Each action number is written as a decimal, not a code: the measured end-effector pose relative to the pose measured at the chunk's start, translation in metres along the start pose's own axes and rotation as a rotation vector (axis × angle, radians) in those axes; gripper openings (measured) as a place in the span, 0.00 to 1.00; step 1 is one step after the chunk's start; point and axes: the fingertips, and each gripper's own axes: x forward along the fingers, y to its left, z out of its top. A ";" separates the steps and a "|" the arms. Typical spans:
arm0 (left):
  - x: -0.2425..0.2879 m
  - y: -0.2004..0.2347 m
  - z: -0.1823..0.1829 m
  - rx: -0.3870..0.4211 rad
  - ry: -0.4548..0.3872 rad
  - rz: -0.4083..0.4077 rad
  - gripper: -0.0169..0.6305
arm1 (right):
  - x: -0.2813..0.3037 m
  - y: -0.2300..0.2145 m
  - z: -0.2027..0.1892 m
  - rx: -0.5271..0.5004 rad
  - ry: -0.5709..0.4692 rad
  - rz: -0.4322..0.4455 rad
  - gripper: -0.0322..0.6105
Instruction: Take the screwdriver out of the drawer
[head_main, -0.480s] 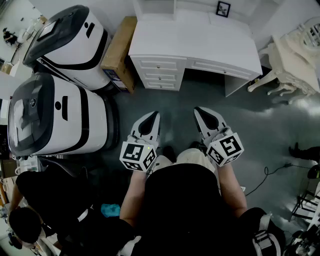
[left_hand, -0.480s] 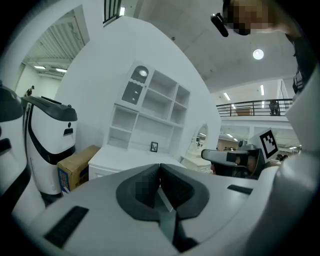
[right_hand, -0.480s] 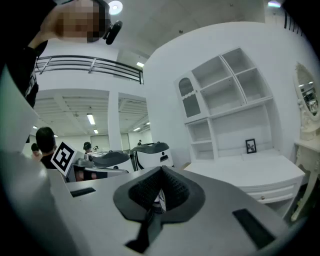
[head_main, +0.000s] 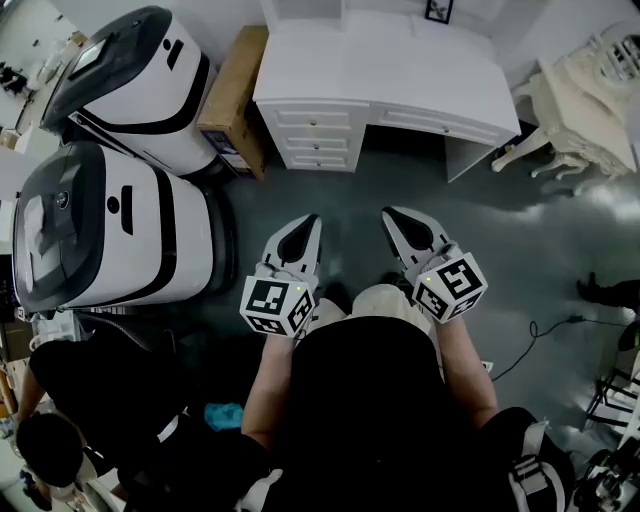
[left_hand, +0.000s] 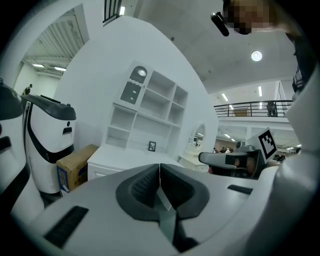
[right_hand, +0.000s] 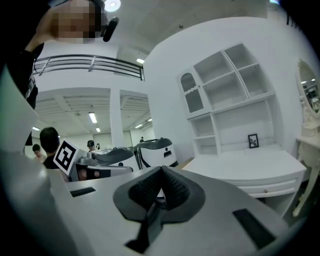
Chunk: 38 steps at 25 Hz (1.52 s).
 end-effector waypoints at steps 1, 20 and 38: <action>-0.001 0.001 -0.002 -0.003 0.001 0.001 0.06 | 0.000 0.000 -0.002 0.023 -0.002 0.004 0.07; 0.034 0.015 -0.022 -0.032 0.075 0.013 0.06 | 0.031 -0.029 -0.018 0.054 0.047 0.024 0.08; 0.176 0.077 0.012 -0.049 0.112 0.123 0.06 | 0.151 -0.147 0.016 0.023 0.112 0.186 0.08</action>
